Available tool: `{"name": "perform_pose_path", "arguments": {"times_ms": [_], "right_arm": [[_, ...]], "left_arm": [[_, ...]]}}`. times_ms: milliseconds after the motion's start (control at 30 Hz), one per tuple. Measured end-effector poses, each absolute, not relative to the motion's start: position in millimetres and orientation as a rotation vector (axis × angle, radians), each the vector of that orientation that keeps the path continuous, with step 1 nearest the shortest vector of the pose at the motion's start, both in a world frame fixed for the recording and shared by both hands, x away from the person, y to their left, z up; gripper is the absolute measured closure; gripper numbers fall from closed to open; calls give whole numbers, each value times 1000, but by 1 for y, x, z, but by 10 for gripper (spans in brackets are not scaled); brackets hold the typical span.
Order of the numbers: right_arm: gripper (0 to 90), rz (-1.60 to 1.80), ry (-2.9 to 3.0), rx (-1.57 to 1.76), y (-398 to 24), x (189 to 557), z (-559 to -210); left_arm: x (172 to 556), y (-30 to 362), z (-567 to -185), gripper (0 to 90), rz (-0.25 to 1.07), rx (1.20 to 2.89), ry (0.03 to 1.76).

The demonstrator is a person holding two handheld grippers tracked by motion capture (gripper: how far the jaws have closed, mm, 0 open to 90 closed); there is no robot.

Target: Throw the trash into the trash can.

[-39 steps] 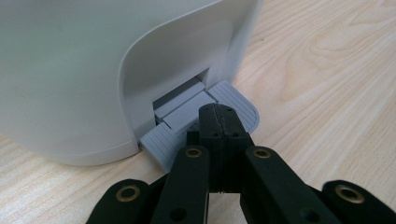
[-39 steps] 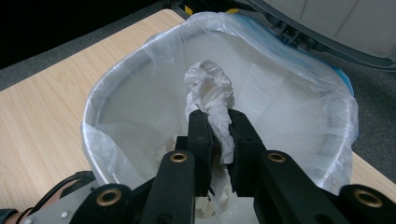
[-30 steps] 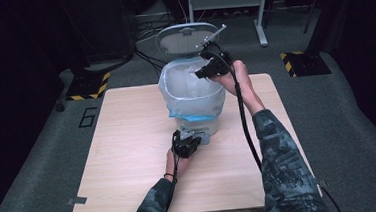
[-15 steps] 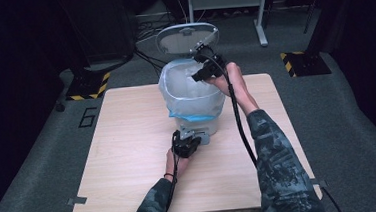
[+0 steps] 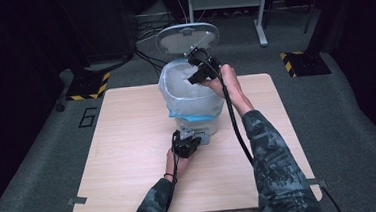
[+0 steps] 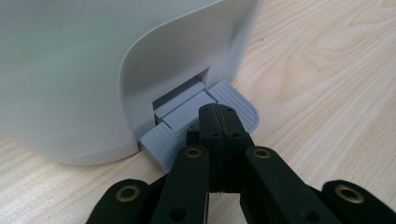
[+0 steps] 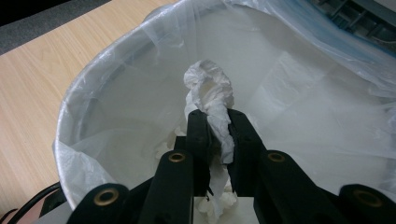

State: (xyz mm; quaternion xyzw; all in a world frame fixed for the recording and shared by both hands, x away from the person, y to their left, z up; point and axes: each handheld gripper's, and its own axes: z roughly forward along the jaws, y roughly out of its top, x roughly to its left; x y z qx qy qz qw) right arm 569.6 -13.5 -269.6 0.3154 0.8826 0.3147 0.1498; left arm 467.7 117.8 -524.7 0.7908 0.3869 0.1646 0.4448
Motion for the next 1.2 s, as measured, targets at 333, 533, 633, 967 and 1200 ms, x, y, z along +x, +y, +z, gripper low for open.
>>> {"name": "perform_pose_path", "arguments": {"times_ms": [333,533,633,967,1200], "right_arm": [[808,904,2540,891,-10,571,-271],[803,903,2544,889,-9,571,-271],[745,906,2550,899,-9,571,-271],[4,996,2505,924,-18,561,-273],[0,1047,2435,894,-40,540,-261]], "left_arm": [[468,118,-525,900,407,1960,959],[468,118,-525,900,408,1961,958],[468,118,-525,900,408,1961,958],[467,117,-525,900,411,1961,958],[468,118,-525,900,408,1962,958]]}}
